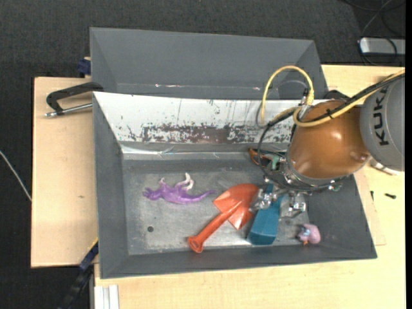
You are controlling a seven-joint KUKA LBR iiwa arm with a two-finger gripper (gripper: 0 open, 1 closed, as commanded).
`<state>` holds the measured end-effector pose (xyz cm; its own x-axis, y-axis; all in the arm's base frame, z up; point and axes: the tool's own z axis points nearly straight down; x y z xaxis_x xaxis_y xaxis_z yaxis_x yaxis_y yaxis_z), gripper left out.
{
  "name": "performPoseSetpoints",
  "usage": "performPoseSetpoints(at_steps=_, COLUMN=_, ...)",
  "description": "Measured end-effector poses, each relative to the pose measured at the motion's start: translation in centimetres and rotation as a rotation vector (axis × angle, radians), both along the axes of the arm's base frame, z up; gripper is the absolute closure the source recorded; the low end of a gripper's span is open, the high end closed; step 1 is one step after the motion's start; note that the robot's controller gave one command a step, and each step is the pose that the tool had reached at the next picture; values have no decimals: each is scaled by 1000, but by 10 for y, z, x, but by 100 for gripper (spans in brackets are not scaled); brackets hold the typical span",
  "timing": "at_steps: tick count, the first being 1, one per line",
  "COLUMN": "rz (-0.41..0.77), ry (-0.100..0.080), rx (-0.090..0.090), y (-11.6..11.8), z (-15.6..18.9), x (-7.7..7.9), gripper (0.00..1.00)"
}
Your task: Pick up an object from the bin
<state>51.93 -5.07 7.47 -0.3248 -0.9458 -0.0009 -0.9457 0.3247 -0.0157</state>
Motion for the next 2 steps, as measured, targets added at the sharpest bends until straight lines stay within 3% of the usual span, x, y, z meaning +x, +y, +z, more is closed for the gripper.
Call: performPoseSetpoints(at_steps=2, rz=0, ry=8, rx=4, y=2, z=3, x=-2, gripper=100)
